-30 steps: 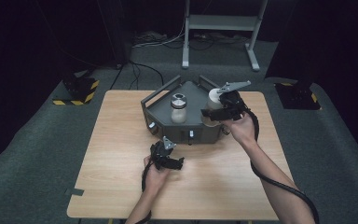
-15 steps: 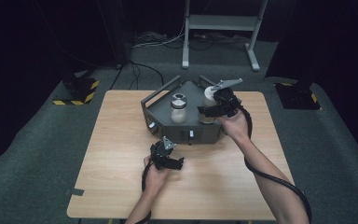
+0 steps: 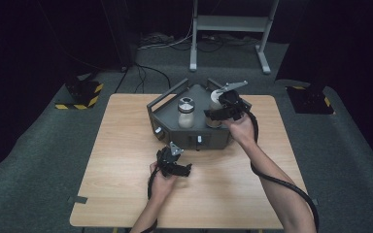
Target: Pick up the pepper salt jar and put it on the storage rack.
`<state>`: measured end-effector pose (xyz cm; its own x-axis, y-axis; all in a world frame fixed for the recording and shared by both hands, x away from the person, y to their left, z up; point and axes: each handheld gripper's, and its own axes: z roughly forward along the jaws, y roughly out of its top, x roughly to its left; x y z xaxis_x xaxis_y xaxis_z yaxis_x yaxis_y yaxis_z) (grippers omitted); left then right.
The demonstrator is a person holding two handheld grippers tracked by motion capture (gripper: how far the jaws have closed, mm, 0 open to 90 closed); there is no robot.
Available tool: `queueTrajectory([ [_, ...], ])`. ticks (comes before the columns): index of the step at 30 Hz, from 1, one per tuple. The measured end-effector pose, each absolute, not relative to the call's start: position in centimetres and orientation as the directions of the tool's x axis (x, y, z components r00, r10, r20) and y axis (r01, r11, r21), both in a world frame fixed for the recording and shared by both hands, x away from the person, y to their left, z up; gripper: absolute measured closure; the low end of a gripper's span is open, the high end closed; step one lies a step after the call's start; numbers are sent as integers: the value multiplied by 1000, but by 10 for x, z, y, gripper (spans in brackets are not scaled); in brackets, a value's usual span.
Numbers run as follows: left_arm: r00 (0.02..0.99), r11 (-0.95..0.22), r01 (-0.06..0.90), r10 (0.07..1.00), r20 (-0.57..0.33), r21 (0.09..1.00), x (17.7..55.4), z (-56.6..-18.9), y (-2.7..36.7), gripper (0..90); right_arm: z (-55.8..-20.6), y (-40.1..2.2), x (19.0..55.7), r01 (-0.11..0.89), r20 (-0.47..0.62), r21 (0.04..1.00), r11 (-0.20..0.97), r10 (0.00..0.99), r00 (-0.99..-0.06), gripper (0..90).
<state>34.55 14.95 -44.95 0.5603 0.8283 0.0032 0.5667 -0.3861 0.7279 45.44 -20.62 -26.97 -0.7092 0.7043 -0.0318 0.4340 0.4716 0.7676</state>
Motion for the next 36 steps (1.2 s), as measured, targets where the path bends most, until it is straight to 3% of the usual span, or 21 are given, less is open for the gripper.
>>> queueTrajectory([
  [36,561,-386,567,828,3,728,346,-449,149,56,-278,-199,463,446,-26,756,479,702,-711,310],
])
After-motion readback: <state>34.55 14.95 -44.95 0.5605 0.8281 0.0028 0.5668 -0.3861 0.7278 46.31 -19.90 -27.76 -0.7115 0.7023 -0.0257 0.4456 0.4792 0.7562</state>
